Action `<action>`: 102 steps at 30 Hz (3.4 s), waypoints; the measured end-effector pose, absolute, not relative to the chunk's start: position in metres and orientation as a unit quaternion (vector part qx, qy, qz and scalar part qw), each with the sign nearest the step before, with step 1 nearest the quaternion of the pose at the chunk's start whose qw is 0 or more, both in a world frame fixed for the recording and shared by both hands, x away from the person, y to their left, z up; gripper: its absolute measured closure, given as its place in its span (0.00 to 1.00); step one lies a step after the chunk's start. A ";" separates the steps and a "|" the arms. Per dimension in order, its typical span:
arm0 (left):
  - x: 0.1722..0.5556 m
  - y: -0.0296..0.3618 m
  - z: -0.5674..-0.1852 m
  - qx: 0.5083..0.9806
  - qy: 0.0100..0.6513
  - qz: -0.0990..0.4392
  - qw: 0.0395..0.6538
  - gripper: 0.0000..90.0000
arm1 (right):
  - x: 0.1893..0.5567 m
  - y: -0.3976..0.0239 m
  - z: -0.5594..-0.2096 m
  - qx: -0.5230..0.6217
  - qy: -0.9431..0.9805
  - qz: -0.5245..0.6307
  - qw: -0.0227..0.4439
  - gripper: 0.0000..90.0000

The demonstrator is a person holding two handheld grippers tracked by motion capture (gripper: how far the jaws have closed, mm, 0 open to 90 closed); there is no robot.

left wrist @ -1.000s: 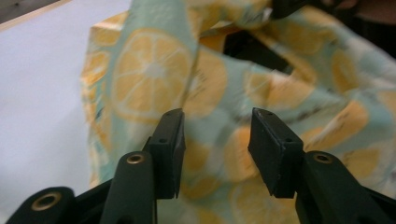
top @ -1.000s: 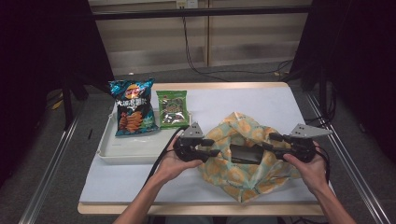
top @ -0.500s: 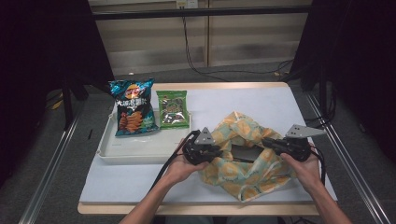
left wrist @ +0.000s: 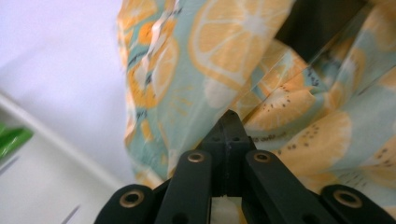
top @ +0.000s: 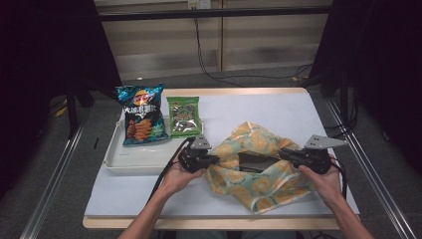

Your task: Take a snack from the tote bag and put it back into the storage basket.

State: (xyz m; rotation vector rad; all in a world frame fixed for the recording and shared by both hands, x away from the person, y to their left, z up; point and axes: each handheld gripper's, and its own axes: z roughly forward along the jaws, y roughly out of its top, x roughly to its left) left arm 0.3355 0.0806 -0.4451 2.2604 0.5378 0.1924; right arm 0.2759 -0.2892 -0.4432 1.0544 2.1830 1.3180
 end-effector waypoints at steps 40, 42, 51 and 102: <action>0.334 0.007 -0.420 0.866 0.136 0.001 0.481 0.72 | 0.267 -0.287 -0.435 0.358 0.771 0.494 0.182 0.77; 0.334 -0.005 -0.423 0.874 0.126 0.009 0.469 0.70 | 0.267 -0.288 -0.435 0.358 0.770 0.495 0.183 0.77; 0.344 -0.009 -0.435 0.887 0.124 0.031 0.443 0.53 | 0.266 -0.291 -0.438 0.364 0.770 0.493 0.181 0.75; 0.318 0.024 -0.457 0.926 0.055 0.019 0.372 0.38 | 0.263 -0.285 -0.436 0.354 0.773 0.497 0.173 0.63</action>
